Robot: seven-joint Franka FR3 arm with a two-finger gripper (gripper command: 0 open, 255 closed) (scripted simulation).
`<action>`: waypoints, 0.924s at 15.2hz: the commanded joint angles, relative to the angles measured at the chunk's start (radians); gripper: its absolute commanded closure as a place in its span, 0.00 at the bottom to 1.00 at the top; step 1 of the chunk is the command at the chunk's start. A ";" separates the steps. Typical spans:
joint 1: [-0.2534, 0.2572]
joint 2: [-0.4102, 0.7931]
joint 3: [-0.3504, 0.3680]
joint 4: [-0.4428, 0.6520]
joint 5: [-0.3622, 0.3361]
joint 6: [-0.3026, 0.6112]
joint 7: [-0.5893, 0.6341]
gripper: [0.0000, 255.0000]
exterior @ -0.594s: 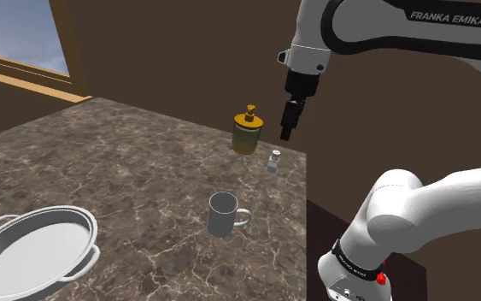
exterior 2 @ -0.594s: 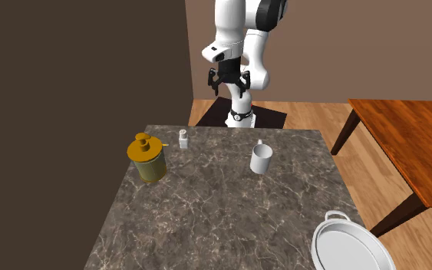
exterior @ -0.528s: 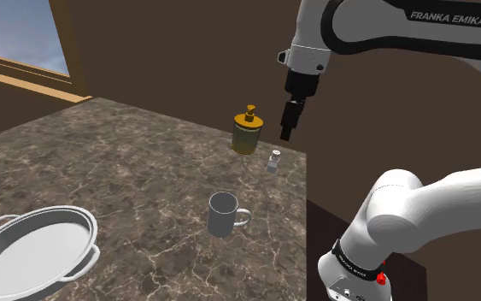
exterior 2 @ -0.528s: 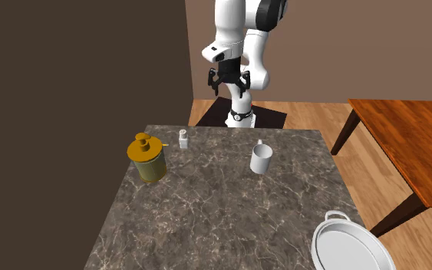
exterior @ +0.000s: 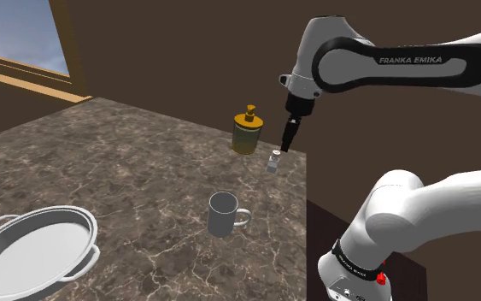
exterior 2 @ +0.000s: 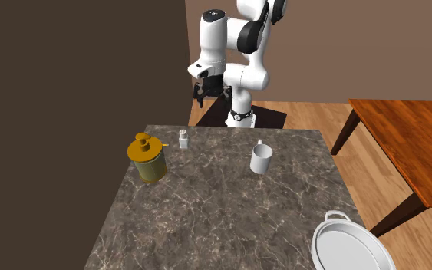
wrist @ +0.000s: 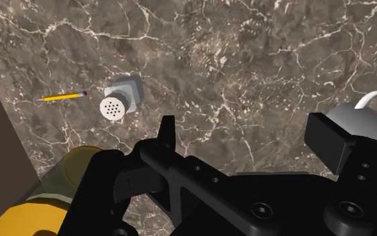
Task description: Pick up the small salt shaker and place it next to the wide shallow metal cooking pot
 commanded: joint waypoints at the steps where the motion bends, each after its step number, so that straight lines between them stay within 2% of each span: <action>1: -0.014 0.012 -0.030 -0.044 -0.030 0.077 -0.043 0.00; 6: -0.053 0.086 -0.114 -0.124 -0.103 0.282 -0.146 0.00; 12: -0.088 0.257 -0.225 -0.158 -0.171 0.551 -0.272 0.00; 14: -0.089 0.281 -0.234 -0.163 -0.174 0.584 -0.279 0.00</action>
